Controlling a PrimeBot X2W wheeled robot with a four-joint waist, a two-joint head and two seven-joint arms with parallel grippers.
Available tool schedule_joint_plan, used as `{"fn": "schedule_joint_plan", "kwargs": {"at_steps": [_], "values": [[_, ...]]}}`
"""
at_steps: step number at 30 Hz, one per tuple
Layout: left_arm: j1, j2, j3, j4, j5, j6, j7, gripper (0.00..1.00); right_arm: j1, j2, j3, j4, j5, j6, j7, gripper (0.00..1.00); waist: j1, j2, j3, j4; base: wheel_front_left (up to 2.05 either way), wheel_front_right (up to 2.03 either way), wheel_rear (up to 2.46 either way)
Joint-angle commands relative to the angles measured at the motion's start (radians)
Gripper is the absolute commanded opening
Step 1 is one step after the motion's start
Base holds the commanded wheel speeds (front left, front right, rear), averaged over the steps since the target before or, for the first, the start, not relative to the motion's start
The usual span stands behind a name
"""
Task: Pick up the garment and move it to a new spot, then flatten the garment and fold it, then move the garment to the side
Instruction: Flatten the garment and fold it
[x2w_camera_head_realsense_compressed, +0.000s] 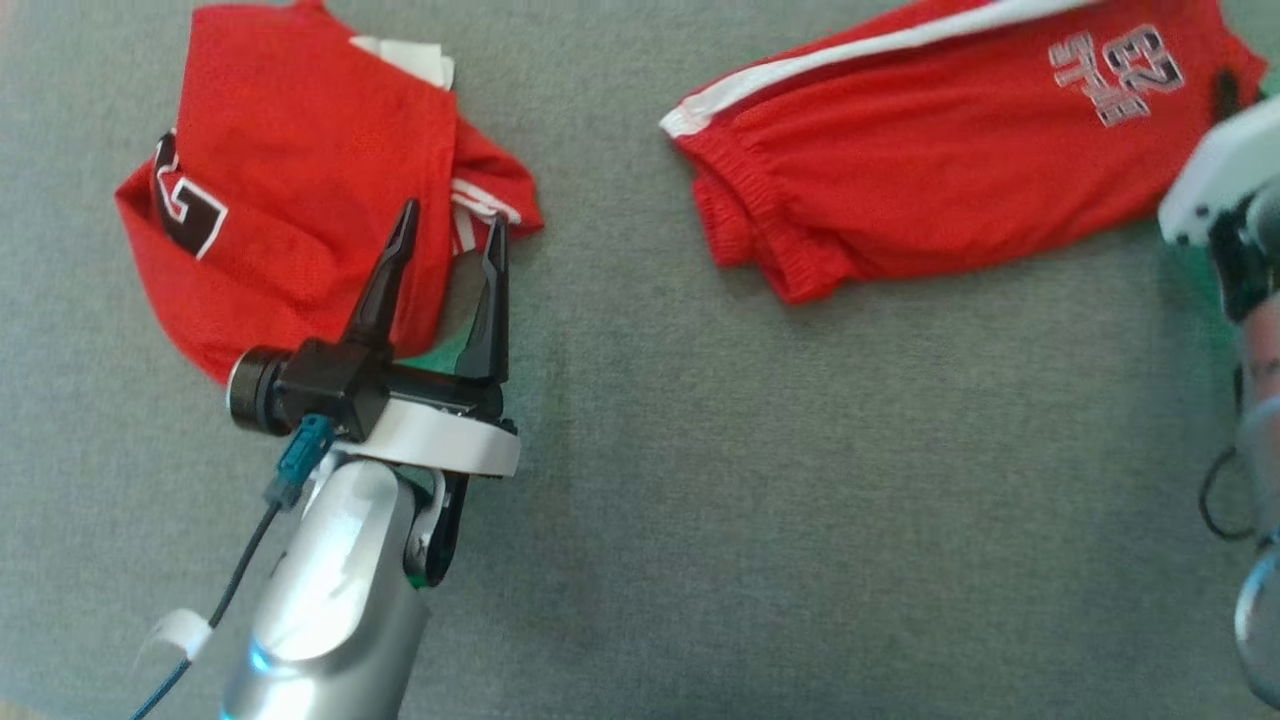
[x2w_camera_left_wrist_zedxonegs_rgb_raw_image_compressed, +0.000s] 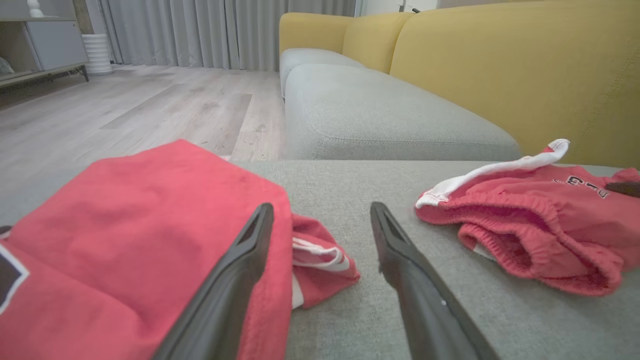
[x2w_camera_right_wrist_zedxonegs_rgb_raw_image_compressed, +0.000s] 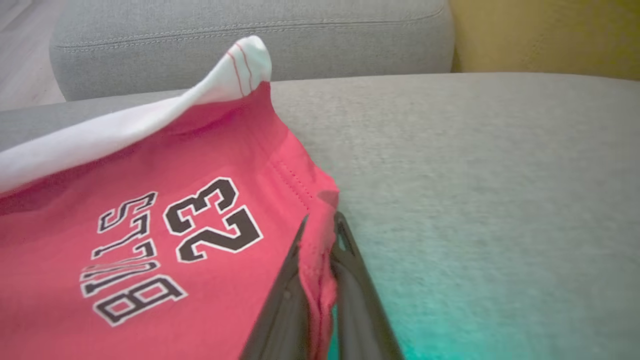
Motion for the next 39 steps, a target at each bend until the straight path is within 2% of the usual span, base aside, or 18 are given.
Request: {"fn": "schedule_joint_plan", "kwargs": {"at_steps": [1,6,12,17,22,30,35,39], "values": [[0.011,0.014,0.039,-0.022,0.013,-0.002,-0.009,1.0,0.019,-0.019,0.01,-0.019,0.006,-0.002,-0.015,0.0,0.0,0.0,-0.023,-0.017,0.0,0.0,0.0],[0.04,0.012,0.049,-0.013,0.021,-0.007,-0.009,1.0,0.079,-0.076,-0.018,-0.006,0.025,-0.002,-0.062,0.0,0.0,0.0,-0.074,-0.049,0.0,0.0,0.0],[0.058,0.008,0.057,-0.008,0.026,-0.011,-0.009,1.0,0.161,-0.151,-0.123,-0.011,0.014,-0.002,-0.068,0.0,0.0,0.0,-0.106,-0.064,0.0,0.0,0.0],[0.063,0.005,0.059,-0.007,0.028,-0.016,-0.009,1.0,0.19,-0.147,-0.195,-0.018,-0.003,-0.002,-0.066,0.0,0.0,0.0,-0.11,-0.063,0.0,0.0,0.0],[0.069,0.002,0.064,0.004,0.029,-0.018,-0.009,1.0,0.178,-0.103,-0.204,-0.033,0.0,-0.002,-0.11,0.0,0.0,0.0,-0.127,-0.058,0.0,0.0,0.0],[0.096,0.0,0.085,0.029,0.022,-0.014,-0.009,1.0,0.135,0.007,-0.059,-0.053,0.108,-0.002,-0.218,0.0,0.0,0.0,-0.205,-0.063,0.0,0.0,0.0],[0.116,-0.002,0.089,0.046,0.008,-0.015,-0.009,1.0,0.13,0.085,0.101,-0.092,0.244,-0.002,-0.245,0.0,0.0,0.0,-0.25,-0.053,0.0,0.0,0.0],[0.125,-0.003,0.093,0.051,0.004,-0.013,-0.009,1.0,0.143,0.116,0.209,-0.134,0.342,-0.002,-0.242,0.0,0.0,0.0,-0.268,-0.039,0.0,0.0,0.0]]}}
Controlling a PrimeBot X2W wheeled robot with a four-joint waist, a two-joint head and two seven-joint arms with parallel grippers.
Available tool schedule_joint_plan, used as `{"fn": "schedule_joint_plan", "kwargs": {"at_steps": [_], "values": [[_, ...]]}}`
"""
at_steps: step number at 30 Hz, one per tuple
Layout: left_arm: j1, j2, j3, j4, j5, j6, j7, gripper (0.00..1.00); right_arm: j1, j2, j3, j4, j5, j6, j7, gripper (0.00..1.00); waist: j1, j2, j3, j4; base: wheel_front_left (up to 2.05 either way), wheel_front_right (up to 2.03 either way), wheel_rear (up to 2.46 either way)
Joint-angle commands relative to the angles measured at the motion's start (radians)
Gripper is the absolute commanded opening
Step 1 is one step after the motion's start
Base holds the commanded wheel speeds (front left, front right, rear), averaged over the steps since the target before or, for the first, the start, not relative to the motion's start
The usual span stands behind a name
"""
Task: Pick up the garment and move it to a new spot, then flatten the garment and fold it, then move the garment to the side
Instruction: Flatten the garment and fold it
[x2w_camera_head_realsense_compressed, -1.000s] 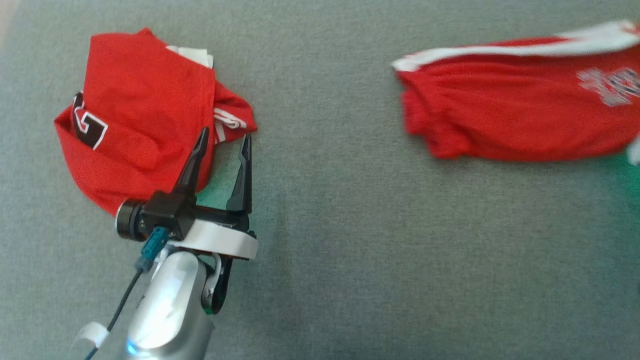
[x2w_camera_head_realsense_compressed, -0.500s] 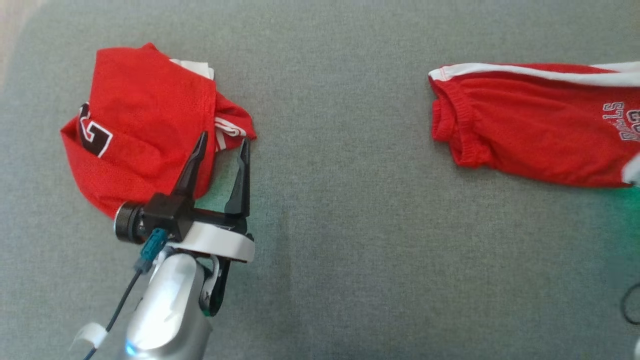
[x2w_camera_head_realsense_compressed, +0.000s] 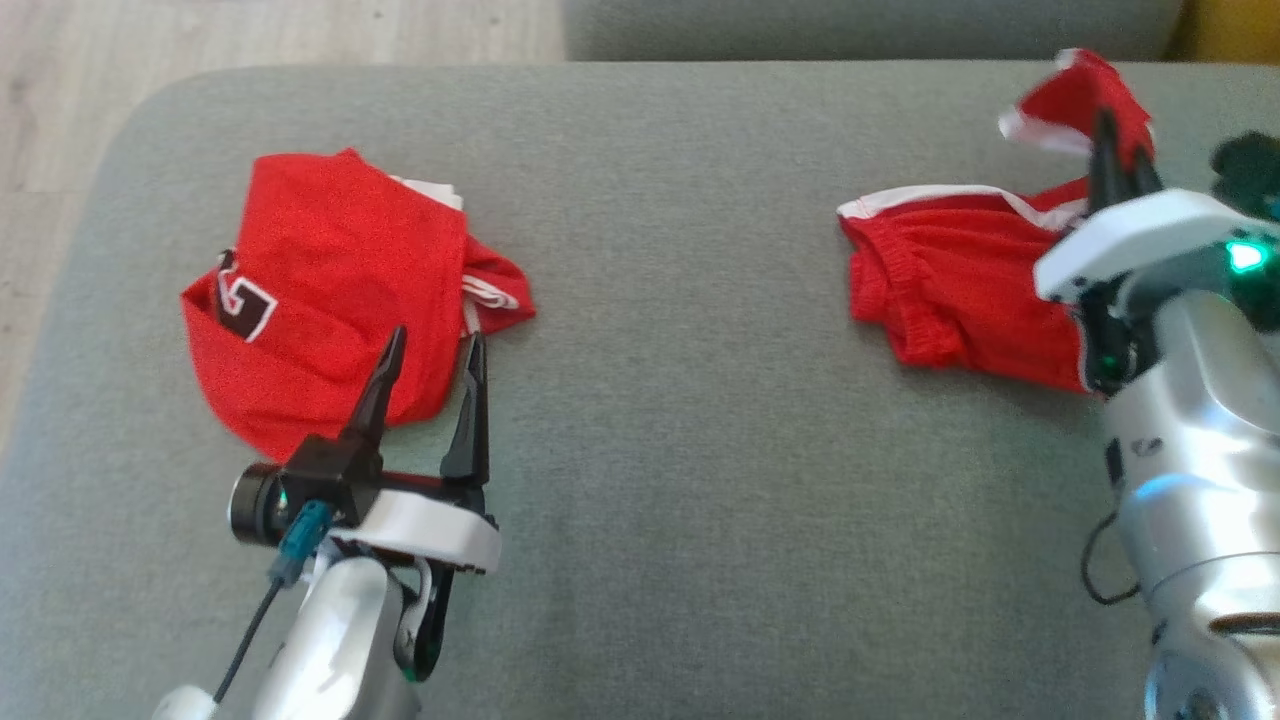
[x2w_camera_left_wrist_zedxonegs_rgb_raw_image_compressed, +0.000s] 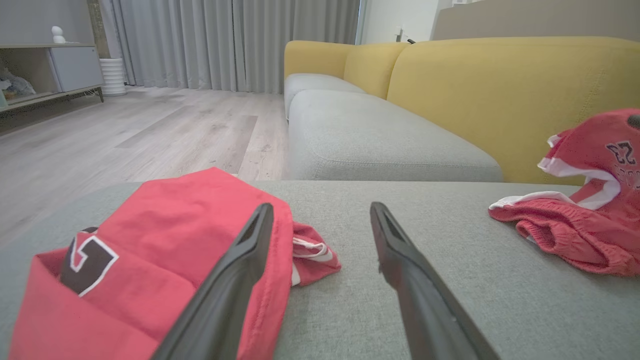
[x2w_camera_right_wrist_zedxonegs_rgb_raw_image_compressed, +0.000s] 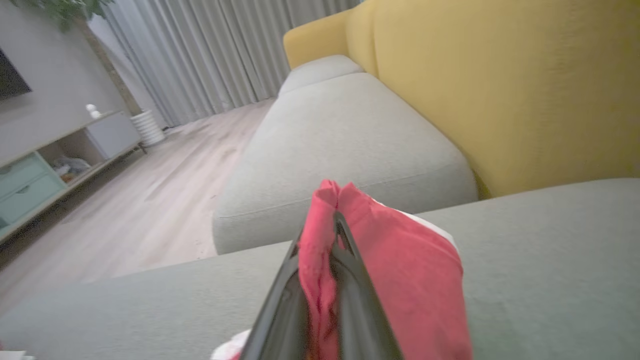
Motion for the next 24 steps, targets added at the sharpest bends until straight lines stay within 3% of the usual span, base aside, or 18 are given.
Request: {"fn": "schedule_joint_plan", "kwargs": {"at_steps": [1,8,11,18,19,20,21,24], "values": [[-0.004,0.006,0.042,-0.024,-0.01,0.001,-0.01,1.0,-0.016,0.016,0.044,-0.047,0.024,-0.002,-0.002,0.0,0.0001,-0.0001,-0.011,0.014,0.0,0.0,0.0],[0.015,0.005,0.044,-0.016,-0.017,0.002,-0.01,1.0,0.05,0.021,0.28,-0.141,0.193,-0.002,0.027,0.0,0.0001,-0.0001,-0.029,0.061,0.0,0.0,0.0],[0.026,0.004,0.045,-0.011,-0.019,0.002,-0.01,1.0,0.097,0.0,0.399,-0.145,0.221,-0.002,0.043,0.0,0.0001,-0.0001,-0.039,0.08,0.0,0.0,0.0],[0.036,0.004,0.056,-0.009,-0.019,0.006,-0.01,1.0,0.186,-0.02,0.564,-0.115,0.241,-0.002,0.079,0.0,0.0001,-0.0001,-0.055,0.076,0.0,0.0,0.0],[0.037,0.004,0.056,-0.01,-0.02,0.006,-0.01,1.0,0.193,-0.025,0.58,-0.109,0.234,-0.002,0.074,0.25,0.0001,-0.0001,-0.057,0.072,0.0,0.0,0.0],[0.038,0.004,0.054,-0.011,-0.02,0.005,-0.01,1.0,0.2,-0.028,0.592,-0.101,0.229,-0.002,0.069,0.85,0.0001,-0.0001,-0.059,0.067,0.0,0.0,0.0],[0.039,0.004,0.053,-0.012,-0.021,0.005,-0.01,1.0,0.204,-0.026,0.601,-0.094,0.229,-0.002,0.066,1.0,0.0001,-0.0001,-0.06,0.063,0.0,0.0,0.0],[0.039,0.003,0.051,-0.018,-0.022,0.005,-0.01,1.0,0.205,-0.019,0.588,-0.08,0.242,-0.002,0.029,1.0,0.0001,-0.0001,-0.067,0.042,0.0,0.0,0.0]]}}
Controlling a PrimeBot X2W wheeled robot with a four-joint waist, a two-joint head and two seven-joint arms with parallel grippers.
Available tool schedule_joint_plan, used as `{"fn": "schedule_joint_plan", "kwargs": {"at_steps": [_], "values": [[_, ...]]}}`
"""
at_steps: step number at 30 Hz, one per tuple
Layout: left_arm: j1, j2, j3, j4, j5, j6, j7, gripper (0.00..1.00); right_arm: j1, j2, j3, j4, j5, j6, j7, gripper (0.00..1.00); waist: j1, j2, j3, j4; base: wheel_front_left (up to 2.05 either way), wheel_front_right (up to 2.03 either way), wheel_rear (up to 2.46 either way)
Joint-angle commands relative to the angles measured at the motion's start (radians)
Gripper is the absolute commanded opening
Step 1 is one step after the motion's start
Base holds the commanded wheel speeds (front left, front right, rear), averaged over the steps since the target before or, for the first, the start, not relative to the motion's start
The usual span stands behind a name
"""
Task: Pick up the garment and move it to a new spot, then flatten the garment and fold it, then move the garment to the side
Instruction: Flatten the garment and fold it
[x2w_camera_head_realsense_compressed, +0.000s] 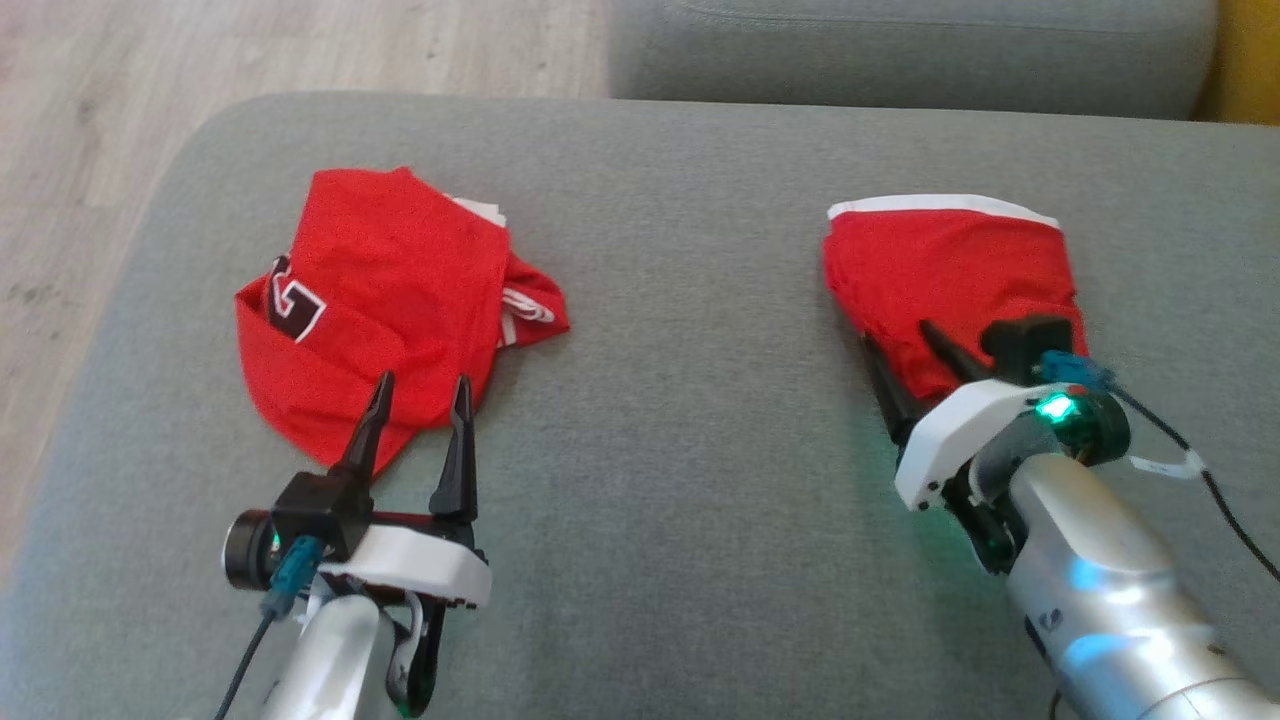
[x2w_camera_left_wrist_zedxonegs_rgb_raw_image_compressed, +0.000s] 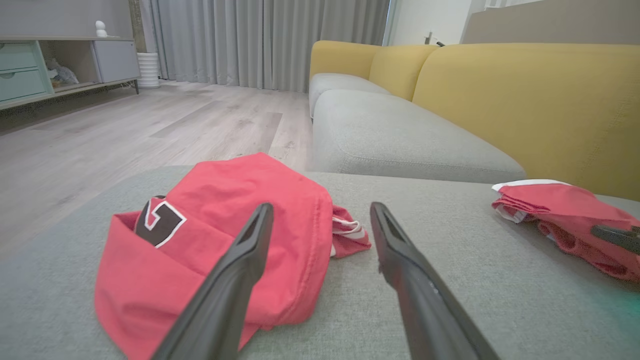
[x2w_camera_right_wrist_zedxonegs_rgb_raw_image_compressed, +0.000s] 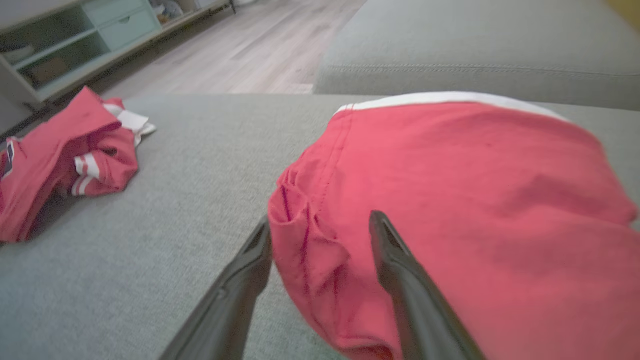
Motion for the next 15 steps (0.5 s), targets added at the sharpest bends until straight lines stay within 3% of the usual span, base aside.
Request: {"fn": "schedule_joint_plan", "kwargs": {"at_steps": [1,5,9,15], "values": [[-0.023,0.004,0.028,-0.038,-0.006,0.004,-0.01,1.0,-0.024,0.004,-0.011,-0.022,0.016,-0.002,-0.043,1.0,0.0,-0.0001,-0.006,-0.022,0.0,0.0,0.0],[-0.026,0.004,0.029,-0.065,-0.002,-0.005,-0.01,1.0,-0.031,0.0,-0.069,-0.019,-0.012,-0.002,-0.116,1.0,0.0,-0.0001,-0.015,-0.06,0.0,0.0,0.0],[-0.018,0.003,0.035,-0.097,0.007,-0.007,-0.01,1.0,0.002,0.008,-0.194,-0.081,-0.06,-0.002,-0.148,1.0,0.0,-0.0001,-0.026,-0.102,0.0,0.0,0.0],[0.011,0.003,0.052,-0.138,0.018,0.006,-0.01,1.0,0.205,0.073,-0.416,-0.395,-0.204,-0.002,-0.149,1.0,0.0,-0.0001,-0.036,-0.163,0.0,0.0,0.0]]}}
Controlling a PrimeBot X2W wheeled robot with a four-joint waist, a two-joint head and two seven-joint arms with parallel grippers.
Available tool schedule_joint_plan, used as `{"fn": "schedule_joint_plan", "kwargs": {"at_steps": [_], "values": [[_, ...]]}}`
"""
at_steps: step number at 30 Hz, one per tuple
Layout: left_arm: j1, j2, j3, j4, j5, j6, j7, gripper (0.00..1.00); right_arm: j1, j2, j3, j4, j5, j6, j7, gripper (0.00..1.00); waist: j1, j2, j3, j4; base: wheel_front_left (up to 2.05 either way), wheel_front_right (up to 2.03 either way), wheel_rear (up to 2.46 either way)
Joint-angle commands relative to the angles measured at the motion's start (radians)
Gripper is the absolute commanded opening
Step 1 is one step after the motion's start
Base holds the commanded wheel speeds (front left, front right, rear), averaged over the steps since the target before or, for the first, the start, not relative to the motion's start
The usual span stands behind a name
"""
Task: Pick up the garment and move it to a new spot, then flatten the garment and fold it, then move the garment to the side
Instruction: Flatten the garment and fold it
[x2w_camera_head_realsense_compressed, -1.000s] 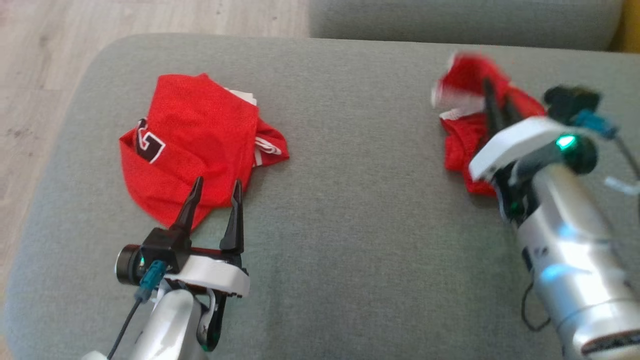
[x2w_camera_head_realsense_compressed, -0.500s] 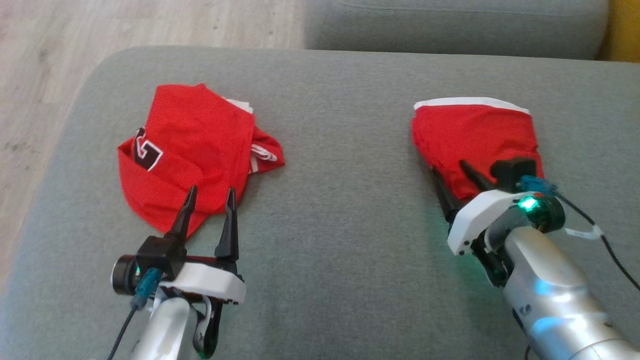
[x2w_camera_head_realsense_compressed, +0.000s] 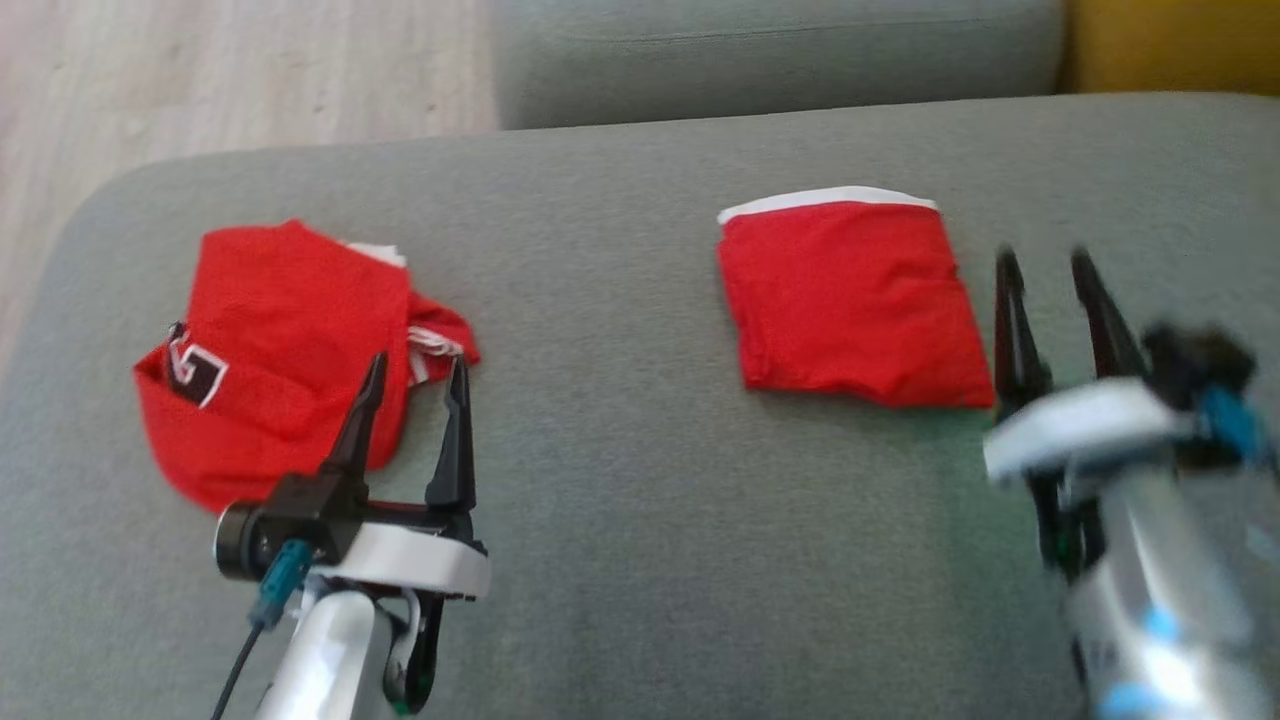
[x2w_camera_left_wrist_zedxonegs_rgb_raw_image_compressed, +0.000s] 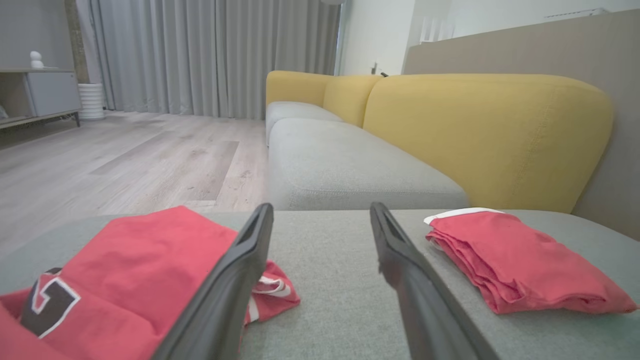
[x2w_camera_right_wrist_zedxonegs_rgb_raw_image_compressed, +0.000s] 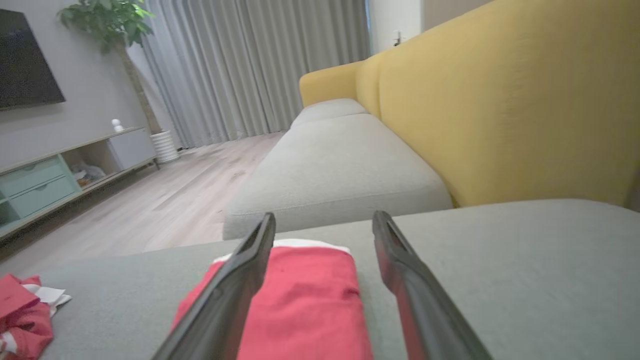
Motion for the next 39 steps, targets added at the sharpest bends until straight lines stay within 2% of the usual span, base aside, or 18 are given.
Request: {"fn": "schedule_joint_plan", "kwargs": {"at_steps": [1,6,10,14,15,16,22,28,32,35,39], "values": [[-0.009,0.003,0.043,-0.04,0.007,0.006,-0.01,1.0,0.05,0.028,0.001,-0.061,-0.02,-0.002,-0.01,1.0,0.0,-0.0001,-0.006,-0.023,0.0,0.0,0.0],[0.015,0.003,0.057,-0.047,0.028,0.015,-0.01,1.0,0.203,0.053,-0.049,-0.225,-0.055,-0.002,-0.01,1.0,0.0,-0.0001,0.0,-0.046,0.0,0.0,0.0],[0.015,0.002,0.06,-0.051,0.037,0.013,-0.01,1.0,0.245,0.054,-0.044,-0.273,-0.025,-0.002,-0.011,1.0,0.0,-0.0001,0.027,-0.04,0.0,0.0,0.0],[-0.009,0.002,0.053,-0.056,0.036,0.009,-0.01,1.0,0.213,0.054,-0.037,-0.289,-0.045,-0.002,-0.011,1.0,0.0,-0.0001,0.072,-0.015,0.0,0.0,0.0],[-0.017,0.002,0.049,-0.058,0.036,0.008,-0.01,1.0,0.196,0.054,-0.039,-0.287,-0.055,-0.002,-0.011,0.05,0.0,-0.0001,0.088,-0.006,0.0,0.0,0.0],[-0.025,0.002,0.045,-0.059,0.035,0.006,-0.01,1.0,0.176,0.054,-0.041,-0.282,-0.068,-0.002,-0.01,0.0,0.0,-0.0001,0.105,0.004,0.0,0.0,0.0],[-0.077,0.002,0.014,-0.059,0.024,-0.001,-0.01,1.0,-0.004,0.054,-0.09,-0.189,-0.148,-0.002,0.045,0.0,0.0,-0.0001,0.209,0.071,0.0,0.0,0.0],[-0.119,0.002,-0.016,-0.061,0.01,-0.004,-0.01,1.0,-0.198,0.054,-0.177,0.006,-0.231,-0.002,0.073,0.0,0.0,-0.0001,0.285,0.129,0.0,0.0,0.0],[-0.141,0.002,-0.024,-0.07,0.009,-0.001,-0.01,1.0,-0.286,0.05,-0.236,0.19,-0.288,-0.002,0.096,0.0,0.0,-0.0001,0.31,0.152,0.0,0.0,0.0],[-0.145,0.002,-0.042,-0.077,0.002,0.002,-0.01,1.0,-0.326,0.037,-0.244,0.285,-0.354,-0.002,0.065,0.0,0.0,-0.0001,0.309,0.167,0.0,0.0,0.0],[-0.135,0.002,-0.047,-0.078,-0.009,0.009,-0.01,1.0,-0.374,0.049,-0.231,0.329,-0.352,-0.002,0.007,0.0,0.0,-0.0001,0.288,0.166,0.0,0.0,0.0]]}}
